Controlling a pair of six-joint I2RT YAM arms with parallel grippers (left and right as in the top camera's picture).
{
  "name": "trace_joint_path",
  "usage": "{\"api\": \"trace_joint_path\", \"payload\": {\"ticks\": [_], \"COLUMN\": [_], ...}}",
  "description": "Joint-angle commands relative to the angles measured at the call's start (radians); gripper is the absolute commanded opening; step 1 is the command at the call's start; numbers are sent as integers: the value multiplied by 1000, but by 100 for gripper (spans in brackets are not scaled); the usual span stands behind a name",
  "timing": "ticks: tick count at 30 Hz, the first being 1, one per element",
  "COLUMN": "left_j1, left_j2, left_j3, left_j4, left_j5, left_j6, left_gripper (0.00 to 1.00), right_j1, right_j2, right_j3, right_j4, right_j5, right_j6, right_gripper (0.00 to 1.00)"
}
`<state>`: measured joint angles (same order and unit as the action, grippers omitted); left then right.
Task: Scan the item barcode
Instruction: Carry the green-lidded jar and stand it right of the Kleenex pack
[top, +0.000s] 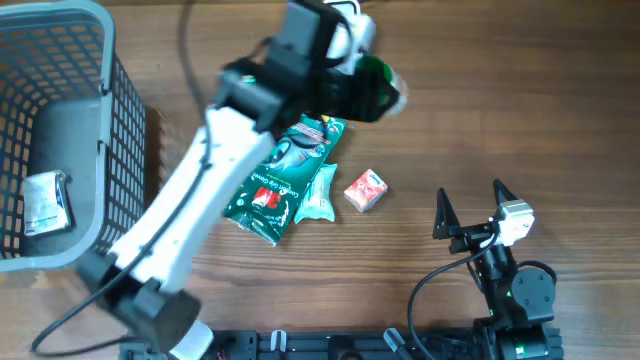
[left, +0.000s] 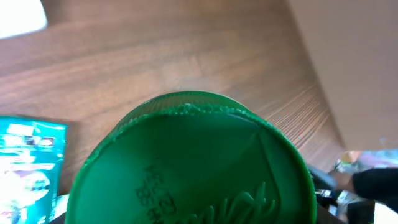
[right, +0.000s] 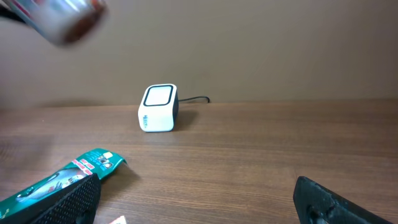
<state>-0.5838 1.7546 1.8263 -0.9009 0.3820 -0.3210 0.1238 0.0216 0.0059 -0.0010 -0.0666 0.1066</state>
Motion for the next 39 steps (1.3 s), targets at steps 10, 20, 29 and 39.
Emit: {"api": "trace_joint_path", "payload": {"ticks": [10, 20, 29, 39], "left_j1": [-241, -304, -302, -178], "left_j2": [338, 450, 251, -296], "left_j3": [12, 12, 60, 67], "left_j4": [30, 89, 82, 178], "left_j5": [-317, -459, -726, -972], "left_j6": [-1, 27, 96, 159], "left_gripper": [61, 76, 100, 100], "right_j1": [4, 4, 4, 4], "right_j2": [-4, -4, -4, -4], "right_j3": [-1, -1, -1, -1], "right_j4": [3, 3, 3, 3], "right_j5": [-1, -1, -1, -1], "right_j6": [-10, -10, -10, -10], "right_gripper": [100, 100, 100, 100]}}
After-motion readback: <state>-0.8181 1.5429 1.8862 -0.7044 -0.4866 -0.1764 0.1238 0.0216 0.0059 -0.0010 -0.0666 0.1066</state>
